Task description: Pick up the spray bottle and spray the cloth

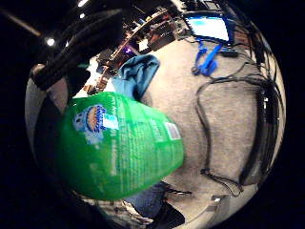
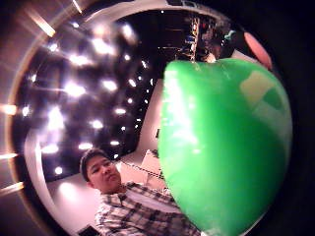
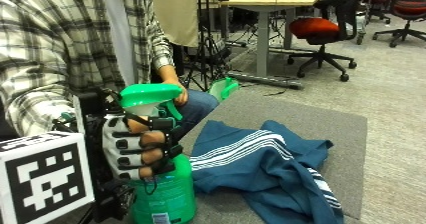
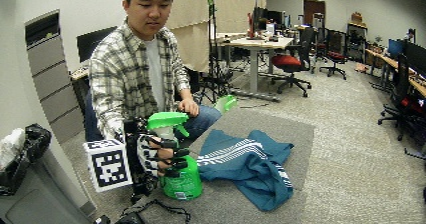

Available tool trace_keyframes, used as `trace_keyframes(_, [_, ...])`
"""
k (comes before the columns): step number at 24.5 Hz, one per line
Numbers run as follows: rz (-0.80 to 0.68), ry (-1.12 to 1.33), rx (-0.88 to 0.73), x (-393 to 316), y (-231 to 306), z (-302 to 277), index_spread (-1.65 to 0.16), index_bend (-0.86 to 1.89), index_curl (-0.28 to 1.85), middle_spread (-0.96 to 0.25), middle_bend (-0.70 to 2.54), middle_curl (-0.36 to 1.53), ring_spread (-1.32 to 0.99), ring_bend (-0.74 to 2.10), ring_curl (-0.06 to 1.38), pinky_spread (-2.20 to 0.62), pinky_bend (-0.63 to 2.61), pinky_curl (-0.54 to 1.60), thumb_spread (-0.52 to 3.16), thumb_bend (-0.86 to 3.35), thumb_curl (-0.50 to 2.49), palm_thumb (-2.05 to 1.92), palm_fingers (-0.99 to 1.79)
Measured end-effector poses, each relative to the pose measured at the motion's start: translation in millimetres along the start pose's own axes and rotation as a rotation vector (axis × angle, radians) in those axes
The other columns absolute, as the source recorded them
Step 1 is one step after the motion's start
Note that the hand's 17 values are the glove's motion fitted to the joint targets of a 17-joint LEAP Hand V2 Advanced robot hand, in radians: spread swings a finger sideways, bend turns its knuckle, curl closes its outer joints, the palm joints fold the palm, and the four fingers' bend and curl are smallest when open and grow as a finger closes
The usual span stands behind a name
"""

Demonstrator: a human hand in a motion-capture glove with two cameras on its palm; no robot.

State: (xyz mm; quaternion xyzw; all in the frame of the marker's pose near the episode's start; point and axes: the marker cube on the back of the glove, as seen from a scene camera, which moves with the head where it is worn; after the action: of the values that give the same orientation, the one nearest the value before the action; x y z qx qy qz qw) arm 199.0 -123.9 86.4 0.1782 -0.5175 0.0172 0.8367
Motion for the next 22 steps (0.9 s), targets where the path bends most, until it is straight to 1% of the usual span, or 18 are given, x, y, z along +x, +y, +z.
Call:
trace_keyframes(2, [0.032,-0.043,-0.051,-5,-6,13,-0.32,-0.01,0.15,-0.09,0.50,0.41,-0.08,0.64,0.35,0.10,0.52,0.25,0.89,0.15,0.47,0.97,0.85])
trace_keyframes(5, [0.082,-0.065,-0.150,-18,-17,39,-0.31,0.10,0.17,-0.11,0.54,0.44,-0.11,0.63,0.37,0.07,0.52,0.26,0.77,0.14,0.51,1.01,0.95])
trace_keyframes(7, [0.097,-0.064,-0.178,-21,-22,44,-0.29,0.17,0.20,-0.12,0.53,0.44,-0.13,0.61,0.37,0.05,0.50,0.26,0.71,0.12,0.52,1.02,1.01])
trace_keyframes(11, [0.097,-0.057,-0.180,-23,-24,47,-0.28,0.15,0.23,-0.13,0.52,0.46,-0.15,0.59,0.39,0.03,0.47,0.27,0.62,0.09,0.56,1.05,1.02])
trace_keyframes(14, [0.083,-0.026,-0.144,-27,-24,50,-0.28,0.14,0.25,-0.13,0.52,0.46,-0.15,0.56,0.40,0.01,0.44,0.27,0.57,0.08,0.58,1.06,1.02])
trace_keyframes(18, [0.028,0.051,-0.101,-41,-23,57,-0.24,0.25,0.31,-0.12,0.47,0.46,-0.15,0.53,0.39,-0.01,0.43,0.27,0.63,-0.01,0.57,0.98,1.19])
trace_keyframes(22, [-0.026,0.060,-0.139,-62,-25,64,-0.22,0.26,0.34,-0.11,0.46,0.46,-0.15,0.52,0.40,-0.04,0.44,0.29,0.63,-0.01,0.59,1.00,1.22])
